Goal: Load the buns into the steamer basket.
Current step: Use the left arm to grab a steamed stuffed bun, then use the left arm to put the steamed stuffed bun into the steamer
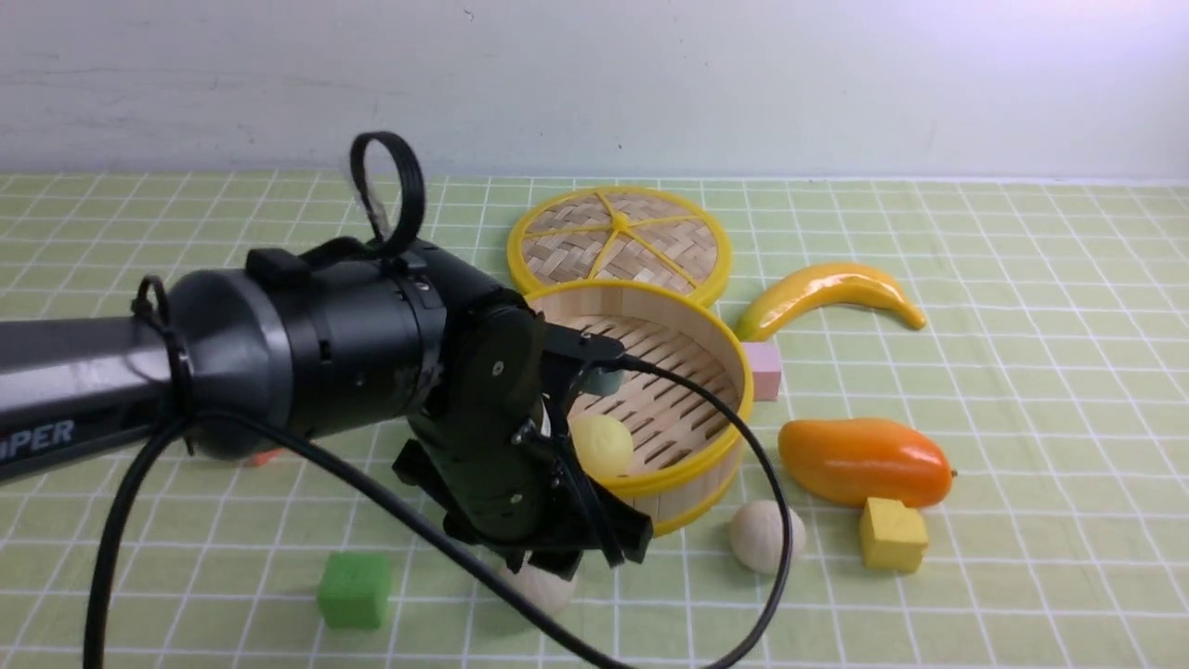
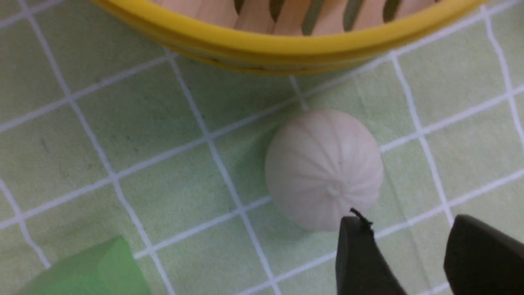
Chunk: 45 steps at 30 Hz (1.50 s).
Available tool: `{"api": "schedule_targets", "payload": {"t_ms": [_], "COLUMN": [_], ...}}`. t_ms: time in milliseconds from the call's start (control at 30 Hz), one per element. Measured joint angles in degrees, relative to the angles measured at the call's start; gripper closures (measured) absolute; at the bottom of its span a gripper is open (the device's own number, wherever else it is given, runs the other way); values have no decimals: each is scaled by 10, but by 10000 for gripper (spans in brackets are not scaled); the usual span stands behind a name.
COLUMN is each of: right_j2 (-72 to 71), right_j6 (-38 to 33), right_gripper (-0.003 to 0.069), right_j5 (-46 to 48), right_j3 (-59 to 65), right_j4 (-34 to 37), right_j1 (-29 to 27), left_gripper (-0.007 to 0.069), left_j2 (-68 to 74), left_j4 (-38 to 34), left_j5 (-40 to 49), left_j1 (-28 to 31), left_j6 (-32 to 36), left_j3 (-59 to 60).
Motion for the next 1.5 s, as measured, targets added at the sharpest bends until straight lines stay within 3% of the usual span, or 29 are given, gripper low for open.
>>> {"api": "schedule_targets", "payload": {"t_ms": [633,833,933,1000,1233,1400,1500], "right_j2": [0,0,0,0,0,0,0], "right_j6": [0,0,0,0,0,0,0], "right_gripper": [420,420,420,420,420,420,420], "right_j5": [0,0,0,0,0,0,0], "right_j3": [0,0,0,0,0,0,0], "right_j4": [0,0,0,0,0,0,0], "right_j1": [0,0,0,0,0,0,0], "left_gripper": [352,463,611,636,636,636,636], "left_j2": [50,50,50,50,-5,-25,12], "left_j4": [-9,-15,-17,-17,-17,-18,21], "left_j5": [-40,-38,-34,-25,81,88,75], "left_j1": [36,36,36,36,11,-2,7], "left_j6": [0,2,2,2,36,67,86], "left_j3": [0,0,0,-2,-57,-143,-205]}}
